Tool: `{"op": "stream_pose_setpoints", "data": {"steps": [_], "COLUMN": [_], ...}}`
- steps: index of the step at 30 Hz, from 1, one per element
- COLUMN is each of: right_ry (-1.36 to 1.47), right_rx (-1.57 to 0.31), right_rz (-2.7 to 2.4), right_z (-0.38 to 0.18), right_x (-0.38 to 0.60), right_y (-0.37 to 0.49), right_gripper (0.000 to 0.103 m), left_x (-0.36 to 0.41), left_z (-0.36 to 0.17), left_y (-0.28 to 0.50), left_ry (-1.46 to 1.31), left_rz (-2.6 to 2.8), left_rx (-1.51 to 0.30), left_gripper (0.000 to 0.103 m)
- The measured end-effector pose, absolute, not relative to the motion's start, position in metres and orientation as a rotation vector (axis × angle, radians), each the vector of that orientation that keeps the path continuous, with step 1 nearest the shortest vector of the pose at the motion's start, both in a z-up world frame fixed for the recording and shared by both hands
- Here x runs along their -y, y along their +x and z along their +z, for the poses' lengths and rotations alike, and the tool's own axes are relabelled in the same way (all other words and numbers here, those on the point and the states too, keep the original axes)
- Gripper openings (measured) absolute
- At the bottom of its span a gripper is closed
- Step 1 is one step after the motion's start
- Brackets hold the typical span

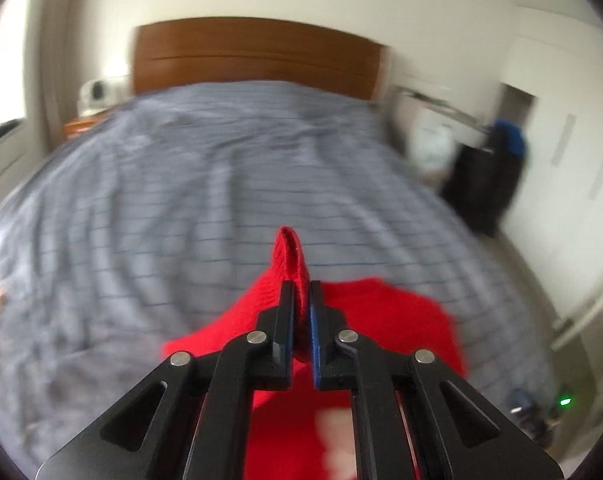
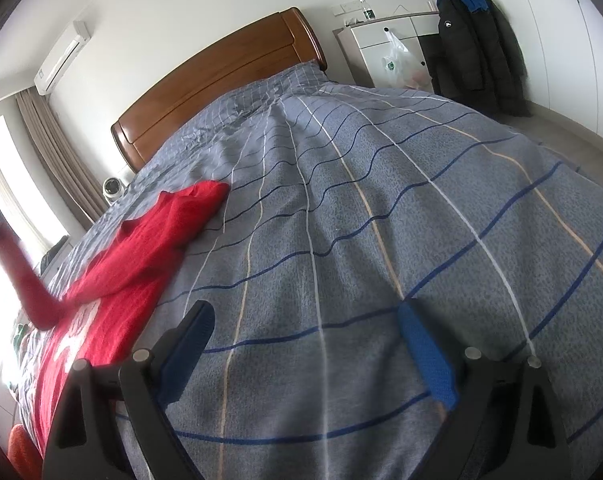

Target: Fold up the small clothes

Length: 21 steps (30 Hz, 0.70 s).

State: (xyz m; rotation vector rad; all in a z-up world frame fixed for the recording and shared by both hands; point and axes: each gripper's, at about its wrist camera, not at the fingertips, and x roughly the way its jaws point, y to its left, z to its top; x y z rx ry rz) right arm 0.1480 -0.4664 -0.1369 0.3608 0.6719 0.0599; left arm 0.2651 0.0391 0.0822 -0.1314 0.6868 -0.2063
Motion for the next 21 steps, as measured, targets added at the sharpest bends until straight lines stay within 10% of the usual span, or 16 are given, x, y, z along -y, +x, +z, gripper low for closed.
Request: {"op": "stream_pose_setpoints", "data": {"steps": [2,4,6,21], "right_ry": [0.361,0.360,0.361,0.367], "right_rx": [-0.672,-0.673,-0.672,-0.671], "right_rz": [0.059,0.059,0.060,0.064], "right_z": [-0.137,-0.137,-0.137,-0.137], "right_x": [0.466,0.466,0.466,0.467], "right_y": [0.148,0.148,0.148,0.147], "right_gripper": [0.092,0.092,0.092,0.093], "left_x": [0.013,0.048,0.065,-0.099], "left_z": [0.065,0.039,0.012,-0.094], "left_y": [0.272,0.282,0.277,0.219], "left_ry": [-0.119,-0.088,-0.059,0.128], "left_rz": [-0.306,-0.355,-0.328,-0.144], "left_rx": [-0.719,-0.817,-0.873,-0.972], "left_gripper": [0.011,0.064,0.084,0.075]}}
